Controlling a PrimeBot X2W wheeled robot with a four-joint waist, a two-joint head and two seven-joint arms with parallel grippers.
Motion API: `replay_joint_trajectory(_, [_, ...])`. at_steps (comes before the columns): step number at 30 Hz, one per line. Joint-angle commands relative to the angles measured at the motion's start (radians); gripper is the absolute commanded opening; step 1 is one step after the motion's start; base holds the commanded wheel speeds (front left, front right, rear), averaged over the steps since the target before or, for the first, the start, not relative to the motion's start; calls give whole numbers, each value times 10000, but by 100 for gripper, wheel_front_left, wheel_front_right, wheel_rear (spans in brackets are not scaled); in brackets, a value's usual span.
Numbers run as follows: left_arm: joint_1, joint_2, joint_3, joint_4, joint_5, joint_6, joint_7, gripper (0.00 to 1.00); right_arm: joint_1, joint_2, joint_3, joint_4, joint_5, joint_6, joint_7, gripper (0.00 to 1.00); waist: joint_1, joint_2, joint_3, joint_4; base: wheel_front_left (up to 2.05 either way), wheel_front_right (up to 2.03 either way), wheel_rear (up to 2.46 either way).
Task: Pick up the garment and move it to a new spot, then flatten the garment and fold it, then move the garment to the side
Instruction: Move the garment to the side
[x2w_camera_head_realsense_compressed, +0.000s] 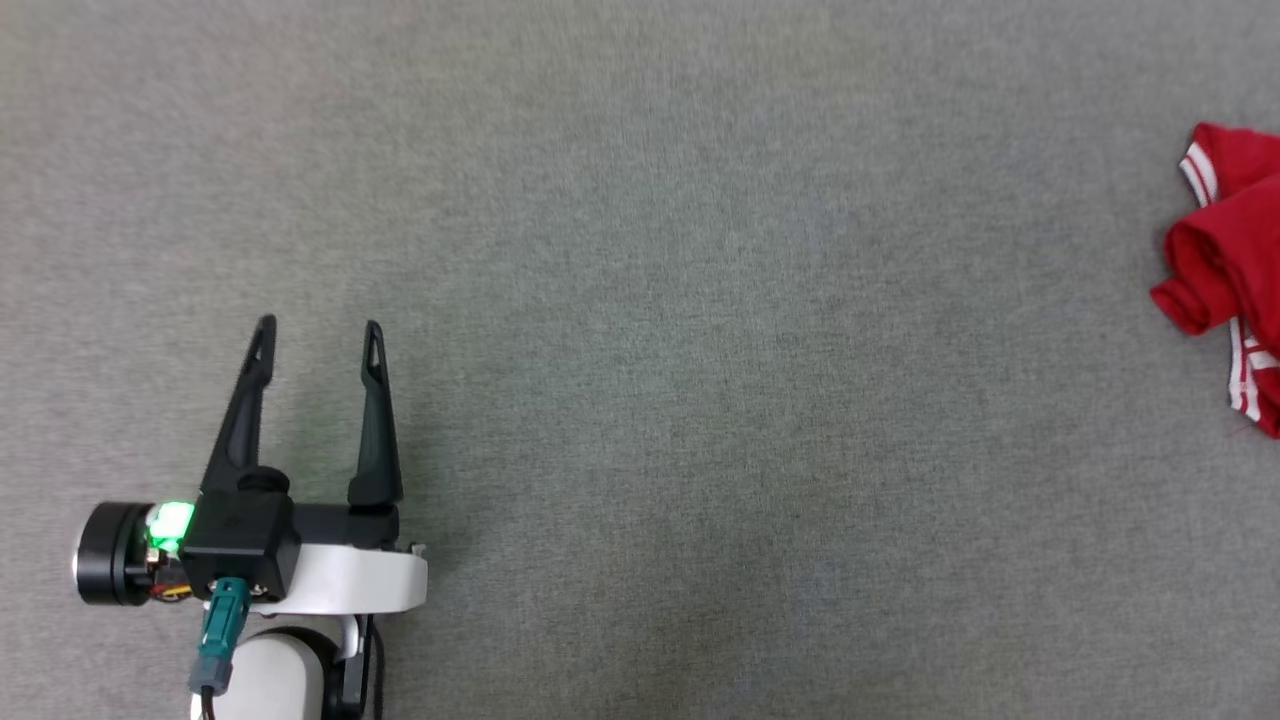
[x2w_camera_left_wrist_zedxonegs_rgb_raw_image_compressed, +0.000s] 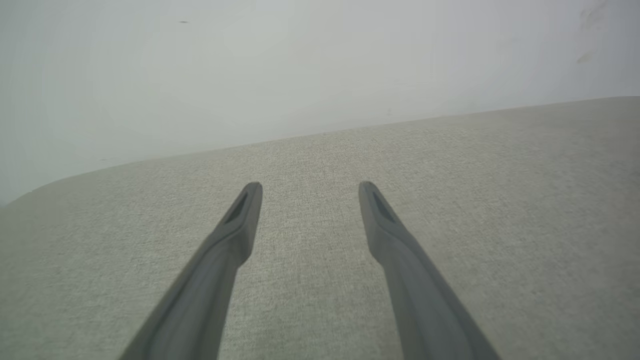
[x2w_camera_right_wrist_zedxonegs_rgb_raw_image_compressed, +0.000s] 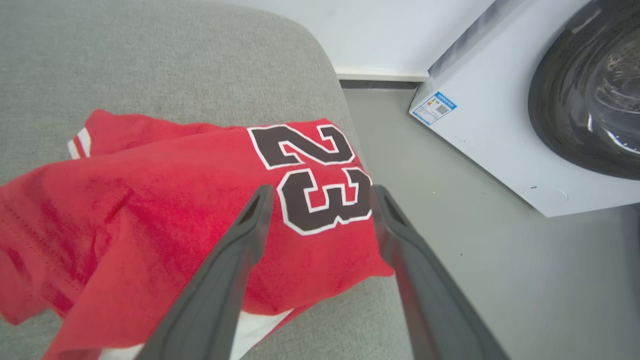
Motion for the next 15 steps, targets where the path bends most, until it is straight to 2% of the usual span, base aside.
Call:
replay_joint_trajectory(1, [159,-68,0,58,-56,60,-23,100,207,107,85,-312,68,-16,-366,100,0,-1,-588,154,0,0,0])
replay_joint_trajectory(6, [568,-221,3,248,-174,96,-23,100,602,473,346,-1363,52,-16,-1754,100,0,-1,-1333,368,0,0,0])
replay_joint_trajectory(15, [1223,-416,14,684,-293,-17,-23,100,1782,1840,993,-3248,-225,-16,-3896,100,0,-1,-2496,879,0,0,0])
